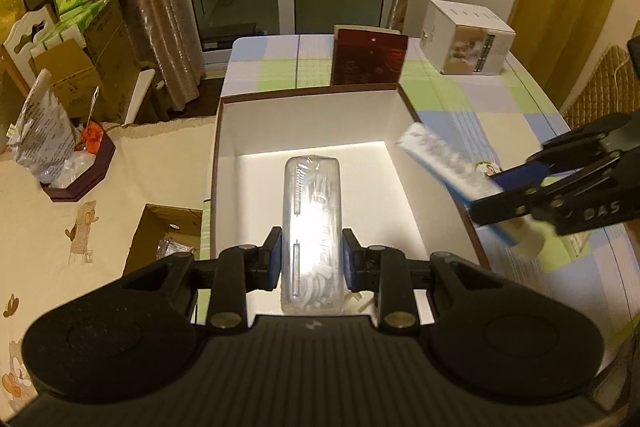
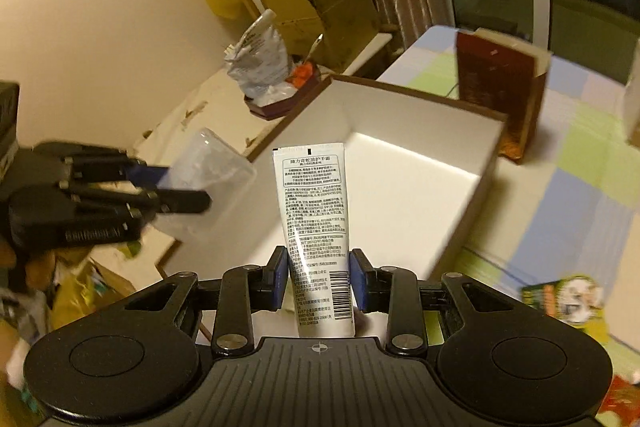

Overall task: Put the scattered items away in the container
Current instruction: 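Lower the case and tube into the box and open both tools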

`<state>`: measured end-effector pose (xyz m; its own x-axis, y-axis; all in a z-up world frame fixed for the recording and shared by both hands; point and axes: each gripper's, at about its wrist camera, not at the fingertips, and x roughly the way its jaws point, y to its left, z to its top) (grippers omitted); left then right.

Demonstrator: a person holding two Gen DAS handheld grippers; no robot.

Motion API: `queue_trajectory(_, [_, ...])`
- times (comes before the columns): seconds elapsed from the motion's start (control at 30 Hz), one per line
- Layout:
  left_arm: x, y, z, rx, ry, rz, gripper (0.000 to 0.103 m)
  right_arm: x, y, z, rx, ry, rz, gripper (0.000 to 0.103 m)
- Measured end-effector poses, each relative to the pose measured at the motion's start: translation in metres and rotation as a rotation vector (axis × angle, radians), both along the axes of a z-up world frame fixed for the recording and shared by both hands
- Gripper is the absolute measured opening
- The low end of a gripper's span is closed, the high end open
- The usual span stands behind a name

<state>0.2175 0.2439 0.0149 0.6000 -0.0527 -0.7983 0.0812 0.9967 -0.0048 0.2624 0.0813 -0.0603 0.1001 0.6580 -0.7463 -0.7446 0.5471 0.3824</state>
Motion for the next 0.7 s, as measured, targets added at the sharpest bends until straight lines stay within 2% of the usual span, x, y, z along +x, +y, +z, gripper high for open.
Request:
queue_trajectory(0.1, [0.009, 0.009, -0.008, -0.002, 0.019, 0.024, 0.025, 0.01, 0.024, -0.016, -0.024, 0.041, -0.023, 0.035])
queue_trajectory(0.2, [0.021, 0.017, -0.02, -0.019, 0.044, 0.038, 0.025, 0.02, 0.039, -0.034, -0.072, 0.042, -0.043, 0.035])
queue_trajectory(0.43, [0.051, 0.026, -0.055, -0.033, 0.123, 0.052, 0.025, 0.039, 0.065, -0.07, -0.201, -0.016, -0.046, 0.035])
queue_trajectory(0.7, [0.067, 0.027, -0.09, -0.02, 0.156, 0.051, 0.025, 0.039, 0.07, -0.092, -0.294, -0.101, 0.017, 0.035])
